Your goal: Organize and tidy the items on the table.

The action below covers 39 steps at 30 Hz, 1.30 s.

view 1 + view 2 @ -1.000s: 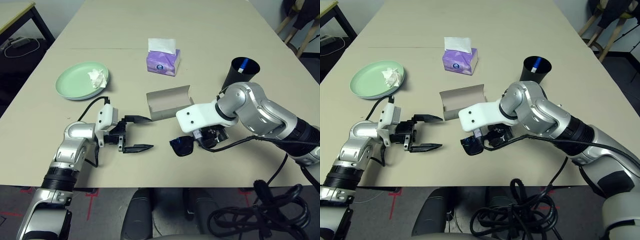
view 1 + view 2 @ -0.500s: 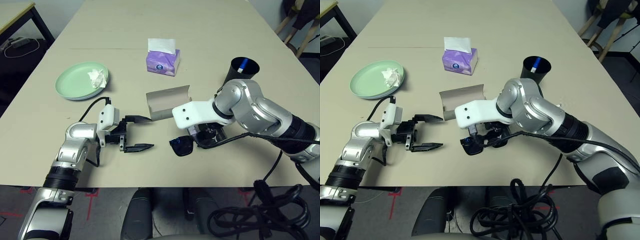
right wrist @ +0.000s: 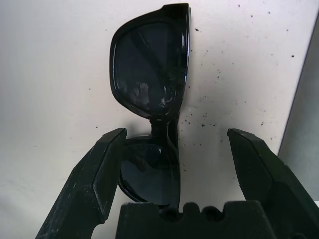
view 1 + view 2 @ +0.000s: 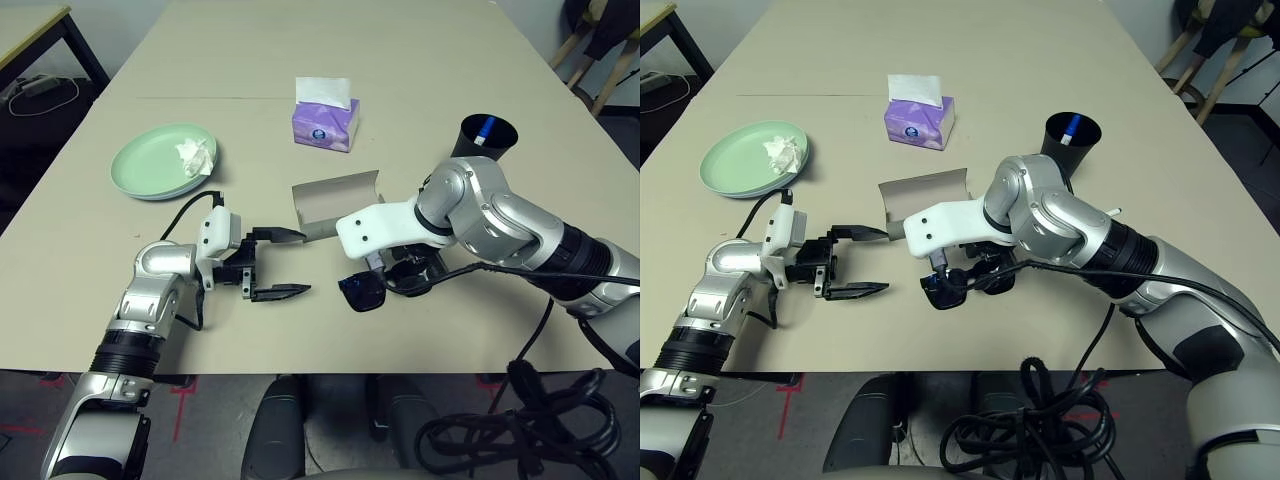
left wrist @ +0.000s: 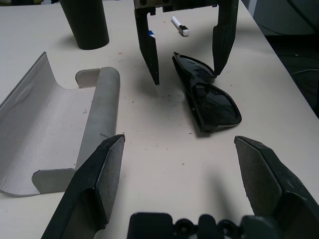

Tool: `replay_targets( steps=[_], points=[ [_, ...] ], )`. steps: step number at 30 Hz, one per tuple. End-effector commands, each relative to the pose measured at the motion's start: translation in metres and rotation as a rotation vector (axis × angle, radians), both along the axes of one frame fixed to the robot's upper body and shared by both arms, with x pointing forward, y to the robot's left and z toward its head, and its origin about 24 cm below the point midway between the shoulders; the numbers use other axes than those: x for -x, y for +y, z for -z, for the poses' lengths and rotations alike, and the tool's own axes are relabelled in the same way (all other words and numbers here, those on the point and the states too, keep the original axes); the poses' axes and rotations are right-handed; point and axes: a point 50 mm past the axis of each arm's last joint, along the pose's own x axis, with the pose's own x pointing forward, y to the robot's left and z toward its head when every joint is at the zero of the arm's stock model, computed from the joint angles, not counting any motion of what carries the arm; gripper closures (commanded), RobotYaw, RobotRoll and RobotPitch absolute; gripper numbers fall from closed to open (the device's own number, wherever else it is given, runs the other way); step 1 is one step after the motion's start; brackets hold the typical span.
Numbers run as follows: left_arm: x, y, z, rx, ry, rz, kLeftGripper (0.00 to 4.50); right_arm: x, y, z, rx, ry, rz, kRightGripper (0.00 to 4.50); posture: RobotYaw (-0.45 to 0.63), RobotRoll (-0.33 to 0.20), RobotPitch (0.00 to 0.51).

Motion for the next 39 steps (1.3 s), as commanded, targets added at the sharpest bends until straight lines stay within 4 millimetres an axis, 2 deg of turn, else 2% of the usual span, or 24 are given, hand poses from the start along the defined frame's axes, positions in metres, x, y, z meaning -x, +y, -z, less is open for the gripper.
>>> replay_targets(
  steps=[1, 14, 17, 27, 39],
  points=[
    [0.0008, -0.0017, 0.0051, -0.016, 0.012, 0.01, 0.04, 0.0046, 0.0023, 0.0039, 0.012, 0.003, -0.024, 0.0, 0.08, 0.0, 0.156],
    [0.003, -0.0016, 0.003, -0.013, 0.013, 0.021, 0.04, 0.0052, 0.0072, 0.0036, -0.007, -0.003, -0.038, 0.0, 0.09, 0.0, 0.155],
    [0.0035, -0.0019, 0.0035, -0.013, 0.015, 0.021, 0.0, 0.0053, 0.0076, 0.0046, -0.008, -0.005, -0.041, 0.64, 0.09, 0.0, 0.155],
    [0.004, -0.0003, 0.0036, -0.015, 0.016, 0.014, 0.0, 0.0069, 0.007, 0.0055, -0.001, -0.007, -0.058, 4.47, 0.09, 0.0, 0.154],
    [0.0027, 0.0005, 0.0035, -0.017, 0.017, 0.012, 0.0, 0.0099, 0.0041, 0.0023, 0.0, -0.007, -0.077, 4.47, 0.09, 0.0, 0.148]
  ],
)
